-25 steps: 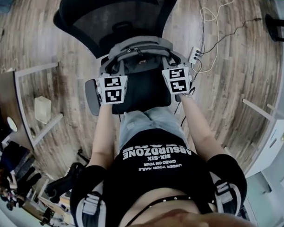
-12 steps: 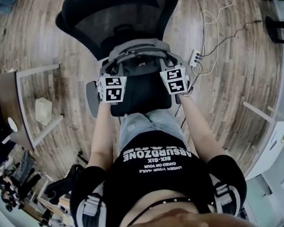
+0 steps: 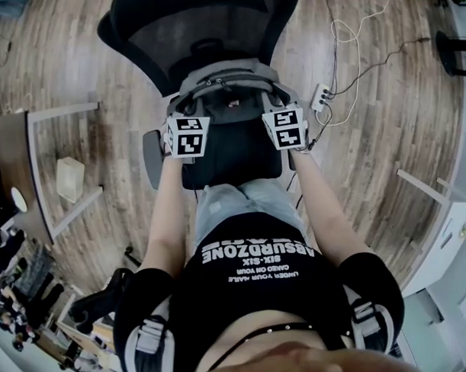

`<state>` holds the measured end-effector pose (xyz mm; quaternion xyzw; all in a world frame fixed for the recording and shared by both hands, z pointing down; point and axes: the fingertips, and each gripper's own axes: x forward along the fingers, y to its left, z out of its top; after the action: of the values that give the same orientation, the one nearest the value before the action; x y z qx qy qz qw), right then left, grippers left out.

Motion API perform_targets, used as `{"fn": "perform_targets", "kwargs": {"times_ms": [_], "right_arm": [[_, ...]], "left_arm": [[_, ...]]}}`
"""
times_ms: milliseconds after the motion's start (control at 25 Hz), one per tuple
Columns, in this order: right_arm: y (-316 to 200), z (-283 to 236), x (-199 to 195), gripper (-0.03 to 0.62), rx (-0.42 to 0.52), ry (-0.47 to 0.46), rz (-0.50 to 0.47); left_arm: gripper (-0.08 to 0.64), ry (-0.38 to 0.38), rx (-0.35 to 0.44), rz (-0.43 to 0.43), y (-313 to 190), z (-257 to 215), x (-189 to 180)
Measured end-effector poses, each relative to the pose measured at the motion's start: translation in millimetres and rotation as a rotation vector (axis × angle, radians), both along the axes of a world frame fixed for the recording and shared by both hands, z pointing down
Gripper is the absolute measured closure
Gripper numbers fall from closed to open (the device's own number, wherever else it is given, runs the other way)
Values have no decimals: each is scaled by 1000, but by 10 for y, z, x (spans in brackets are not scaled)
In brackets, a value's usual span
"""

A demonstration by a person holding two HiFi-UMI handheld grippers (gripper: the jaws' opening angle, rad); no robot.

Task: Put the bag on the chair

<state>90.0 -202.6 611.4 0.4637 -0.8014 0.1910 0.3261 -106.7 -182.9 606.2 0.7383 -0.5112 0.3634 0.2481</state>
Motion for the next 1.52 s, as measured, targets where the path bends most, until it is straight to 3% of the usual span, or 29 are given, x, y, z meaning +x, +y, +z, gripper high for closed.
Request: {"fn": "perform_targets", "kwargs": {"times_ms": [240,680,1520], "right_arm": [[-98,54,-12,503,34,37,-22],[-302,139,-93,505,2,78,-35],[-601,277,-112,508,-10,103,-75]], "left_arm": [[483,44,-32,-22,-136,49,-20],[483,79,-28,-43,-326,144,-115],[483,40,1,-63,-643,259,-148]]}}
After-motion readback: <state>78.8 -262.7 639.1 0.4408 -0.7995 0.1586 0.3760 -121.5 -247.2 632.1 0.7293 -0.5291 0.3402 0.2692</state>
